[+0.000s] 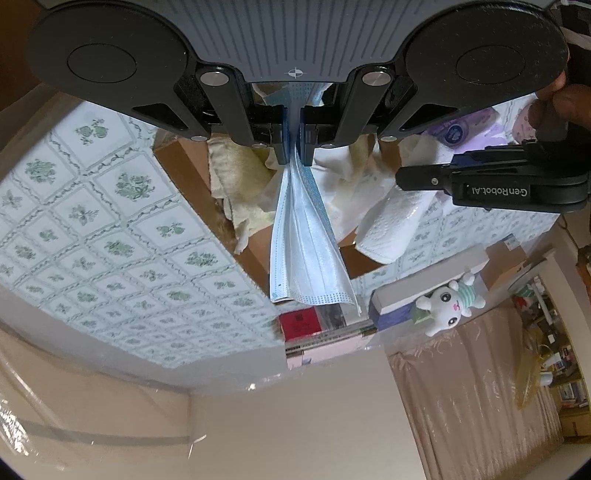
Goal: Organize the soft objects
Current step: 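Lower the paper towel and mask into the box and open both grippers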
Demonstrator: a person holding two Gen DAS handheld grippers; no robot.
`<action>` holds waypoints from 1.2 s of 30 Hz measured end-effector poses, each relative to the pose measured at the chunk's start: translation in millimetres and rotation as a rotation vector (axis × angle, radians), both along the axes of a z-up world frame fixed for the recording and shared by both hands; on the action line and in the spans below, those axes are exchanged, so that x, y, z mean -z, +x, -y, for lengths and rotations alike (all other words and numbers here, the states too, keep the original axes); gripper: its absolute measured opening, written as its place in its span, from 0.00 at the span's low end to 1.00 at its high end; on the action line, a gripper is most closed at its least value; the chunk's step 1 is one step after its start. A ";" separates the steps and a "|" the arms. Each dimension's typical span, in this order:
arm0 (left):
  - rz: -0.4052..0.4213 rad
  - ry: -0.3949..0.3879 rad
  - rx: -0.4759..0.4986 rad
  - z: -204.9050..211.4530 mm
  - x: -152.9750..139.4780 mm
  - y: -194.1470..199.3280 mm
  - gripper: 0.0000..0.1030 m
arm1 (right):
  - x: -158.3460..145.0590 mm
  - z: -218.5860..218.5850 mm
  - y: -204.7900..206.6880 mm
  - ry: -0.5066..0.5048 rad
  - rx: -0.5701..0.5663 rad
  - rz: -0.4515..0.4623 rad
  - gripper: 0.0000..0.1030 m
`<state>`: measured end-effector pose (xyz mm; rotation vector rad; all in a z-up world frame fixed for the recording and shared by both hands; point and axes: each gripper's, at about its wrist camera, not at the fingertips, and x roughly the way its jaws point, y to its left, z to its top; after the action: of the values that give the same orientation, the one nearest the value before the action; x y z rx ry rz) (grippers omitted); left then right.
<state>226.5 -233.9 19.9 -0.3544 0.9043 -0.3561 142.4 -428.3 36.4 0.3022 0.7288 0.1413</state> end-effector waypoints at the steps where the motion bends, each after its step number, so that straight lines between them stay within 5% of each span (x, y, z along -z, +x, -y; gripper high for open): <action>1: -0.004 0.002 0.002 1.4 2.1 2.5 0.30 | 2.6 2.0 5.1 0.009 -0.001 -0.008 0.05; 20: -0.037 0.088 0.048 19.0 35.8 41.8 0.32 | 59.8 -2.4 80.0 -0.084 -0.167 -0.250 0.05; 36: -0.005 0.121 0.031 14.7 31.6 76.5 0.37 | 69.3 -5.8 139.2 -0.044 -0.196 -0.216 0.05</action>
<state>303.0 -248.6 -11.7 -0.2303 0.9325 -0.3273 281.5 -422.4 -32.9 0.2051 0.9750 0.2810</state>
